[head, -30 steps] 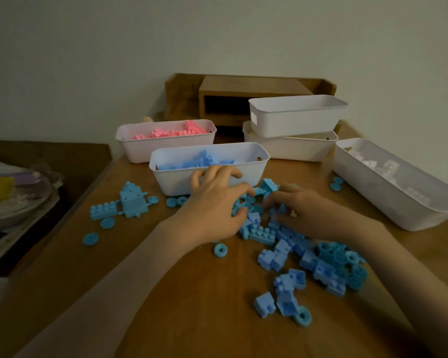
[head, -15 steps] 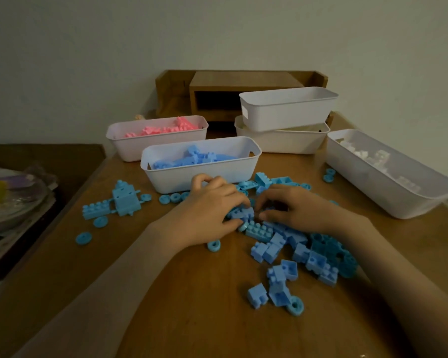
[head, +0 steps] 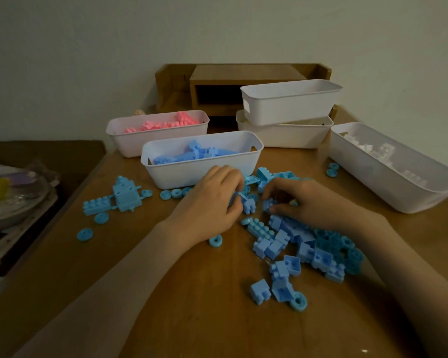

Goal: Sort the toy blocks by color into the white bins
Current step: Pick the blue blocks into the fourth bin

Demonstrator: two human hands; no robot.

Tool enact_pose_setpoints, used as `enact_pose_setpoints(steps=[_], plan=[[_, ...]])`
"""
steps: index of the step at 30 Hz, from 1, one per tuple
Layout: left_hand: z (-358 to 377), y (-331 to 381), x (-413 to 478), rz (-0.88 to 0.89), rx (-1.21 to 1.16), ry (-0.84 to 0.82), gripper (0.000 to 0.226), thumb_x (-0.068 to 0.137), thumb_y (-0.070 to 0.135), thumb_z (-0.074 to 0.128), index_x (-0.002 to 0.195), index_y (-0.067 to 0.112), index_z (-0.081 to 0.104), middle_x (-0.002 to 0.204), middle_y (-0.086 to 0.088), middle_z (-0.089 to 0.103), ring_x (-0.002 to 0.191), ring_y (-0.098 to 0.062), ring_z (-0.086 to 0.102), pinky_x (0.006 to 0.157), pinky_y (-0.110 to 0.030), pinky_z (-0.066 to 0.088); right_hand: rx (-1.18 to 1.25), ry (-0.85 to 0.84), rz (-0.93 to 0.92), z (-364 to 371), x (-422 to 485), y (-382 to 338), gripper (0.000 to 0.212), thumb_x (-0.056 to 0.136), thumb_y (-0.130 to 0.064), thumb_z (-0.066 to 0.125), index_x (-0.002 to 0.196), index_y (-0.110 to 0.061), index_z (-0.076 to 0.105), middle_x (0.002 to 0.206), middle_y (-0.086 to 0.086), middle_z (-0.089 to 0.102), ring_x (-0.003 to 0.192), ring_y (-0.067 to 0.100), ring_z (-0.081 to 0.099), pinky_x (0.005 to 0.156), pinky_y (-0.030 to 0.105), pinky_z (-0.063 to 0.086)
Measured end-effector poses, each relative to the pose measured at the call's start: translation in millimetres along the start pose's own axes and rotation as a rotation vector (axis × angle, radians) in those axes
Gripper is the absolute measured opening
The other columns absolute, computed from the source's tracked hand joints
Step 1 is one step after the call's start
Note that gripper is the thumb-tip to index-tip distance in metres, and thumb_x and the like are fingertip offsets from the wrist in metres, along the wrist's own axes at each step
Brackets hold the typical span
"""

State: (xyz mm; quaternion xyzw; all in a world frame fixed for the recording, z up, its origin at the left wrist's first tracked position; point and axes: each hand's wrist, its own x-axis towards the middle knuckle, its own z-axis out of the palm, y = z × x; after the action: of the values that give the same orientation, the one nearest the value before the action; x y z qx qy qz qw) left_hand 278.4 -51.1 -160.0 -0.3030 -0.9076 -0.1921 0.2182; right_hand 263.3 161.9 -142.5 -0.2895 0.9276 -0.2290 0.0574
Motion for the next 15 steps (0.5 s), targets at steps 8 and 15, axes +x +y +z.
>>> enact_pose_setpoints(steps=[8,15], plan=[[7.5,1.7,0.1,-0.001,-0.009,-0.021,0.02,0.087,-0.001,0.05,0.103,0.01,0.055,0.094,-0.006,0.058,0.091,-0.019,0.052,0.076,-0.025,0.04,0.059,0.119,-0.074,-7.3,-6.5,-1.5,0.017,0.094,-0.023,0.049,0.079,-0.028,0.054,0.079,-0.002,0.058,0.074,0.005,0.054,0.068,0.024,0.045],[4.1,5.7,1.4,-0.031,-0.004,0.099,0.044,0.083,0.014,0.03,0.114,0.01,0.061,0.084,-0.003,0.062,0.083,-0.019,0.053,0.057,-0.027,0.041,0.056,-0.133,0.038,-4.5,-6.8,-5.3,0.026,0.079,-0.042,0.067,0.077,-0.025,0.048,0.087,-0.002,0.058,0.08,0.007,0.052,0.074,0.024,0.044]])
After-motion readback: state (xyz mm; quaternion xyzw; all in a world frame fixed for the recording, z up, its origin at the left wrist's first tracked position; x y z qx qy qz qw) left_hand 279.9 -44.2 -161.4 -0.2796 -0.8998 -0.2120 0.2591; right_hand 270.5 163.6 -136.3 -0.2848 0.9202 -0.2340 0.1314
